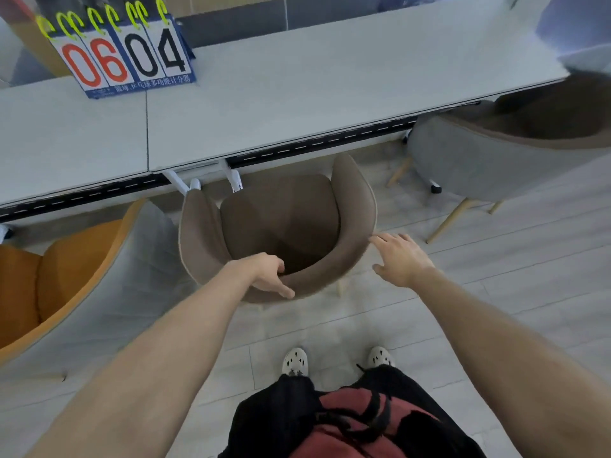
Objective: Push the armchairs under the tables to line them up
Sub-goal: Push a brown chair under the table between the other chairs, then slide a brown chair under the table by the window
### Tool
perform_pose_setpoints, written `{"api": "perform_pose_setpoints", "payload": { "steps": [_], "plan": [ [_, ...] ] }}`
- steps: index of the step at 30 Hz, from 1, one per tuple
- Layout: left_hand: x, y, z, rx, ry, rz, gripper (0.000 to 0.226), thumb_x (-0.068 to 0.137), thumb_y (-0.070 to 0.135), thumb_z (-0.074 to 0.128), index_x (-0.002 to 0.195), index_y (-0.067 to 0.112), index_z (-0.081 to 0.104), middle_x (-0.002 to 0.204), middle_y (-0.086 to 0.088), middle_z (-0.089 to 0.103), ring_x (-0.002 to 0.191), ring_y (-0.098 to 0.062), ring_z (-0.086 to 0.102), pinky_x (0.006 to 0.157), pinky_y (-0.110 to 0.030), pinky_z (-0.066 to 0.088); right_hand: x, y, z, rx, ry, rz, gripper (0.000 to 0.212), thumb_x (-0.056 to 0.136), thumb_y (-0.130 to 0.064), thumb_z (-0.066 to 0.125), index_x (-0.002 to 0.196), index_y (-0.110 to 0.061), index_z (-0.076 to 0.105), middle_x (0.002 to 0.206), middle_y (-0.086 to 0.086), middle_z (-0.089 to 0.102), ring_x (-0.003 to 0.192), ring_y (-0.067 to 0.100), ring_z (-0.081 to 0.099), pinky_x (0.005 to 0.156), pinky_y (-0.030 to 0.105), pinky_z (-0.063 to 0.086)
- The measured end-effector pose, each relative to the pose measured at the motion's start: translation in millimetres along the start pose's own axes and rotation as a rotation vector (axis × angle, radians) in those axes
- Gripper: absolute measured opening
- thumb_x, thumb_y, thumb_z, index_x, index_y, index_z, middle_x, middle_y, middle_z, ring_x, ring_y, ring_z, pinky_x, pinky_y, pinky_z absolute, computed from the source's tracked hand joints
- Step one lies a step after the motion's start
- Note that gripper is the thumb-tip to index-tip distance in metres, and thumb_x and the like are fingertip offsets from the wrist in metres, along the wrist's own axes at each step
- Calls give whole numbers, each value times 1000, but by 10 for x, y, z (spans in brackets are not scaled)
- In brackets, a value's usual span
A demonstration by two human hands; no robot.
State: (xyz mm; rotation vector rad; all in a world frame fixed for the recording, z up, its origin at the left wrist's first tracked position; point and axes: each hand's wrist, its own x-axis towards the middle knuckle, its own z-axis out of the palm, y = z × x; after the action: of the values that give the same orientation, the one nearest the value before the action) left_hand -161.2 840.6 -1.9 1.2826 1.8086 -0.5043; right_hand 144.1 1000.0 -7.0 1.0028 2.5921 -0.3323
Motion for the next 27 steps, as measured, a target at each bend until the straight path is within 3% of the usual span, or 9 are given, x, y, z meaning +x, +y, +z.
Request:
{"api": "perform_pose_setpoints", "payload": {
  "steps": [3,8,17,23,27],
  "plan": [
    [283,574,-369,47,79,59,87,75,65,87,149,32,56,143,0,64,125,-25,64,107,-47,55,-189,742,-147,112,-36,174,71,102,-44,66,162,-20,38,161,5,49,143,31,52,114,49,46],
    [738,2008,-942,92,293,160,56,98,58,69,145,29,60,138,-3,67,122,-29,65,102,-44,55,-504,2171,-266,230,-9,285,69,102,-43,67,161,-15,42,154,8,54,138,35,56,107,46,51],
    [1494,4476,-1364,173,335,232,47,98,58,67,138,32,62,138,-3,66,124,-30,64,101,-43,55,-972,4462,-556,318,-2,379,69,102,-43,69,161,-17,44,161,6,50,143,32,53,115,45,46],
    [2037,5506,-1798,235,434,291,52,100,51,66,145,26,57,137,-3,62,127,-30,61,100,-44,53,-737,5522,-812,279,41,400,69,101,-42,71,159,-17,45,158,9,53,140,34,56,112,49,51],
    [2578,6079,-2176,276,544,329,65,96,51,71,150,20,53,145,-7,59,134,-31,56,109,-46,48,-384,6232,-935,249,74,379,69,99,-40,73,158,-18,46,157,8,55,141,32,54,114,49,51]
  ]
}}
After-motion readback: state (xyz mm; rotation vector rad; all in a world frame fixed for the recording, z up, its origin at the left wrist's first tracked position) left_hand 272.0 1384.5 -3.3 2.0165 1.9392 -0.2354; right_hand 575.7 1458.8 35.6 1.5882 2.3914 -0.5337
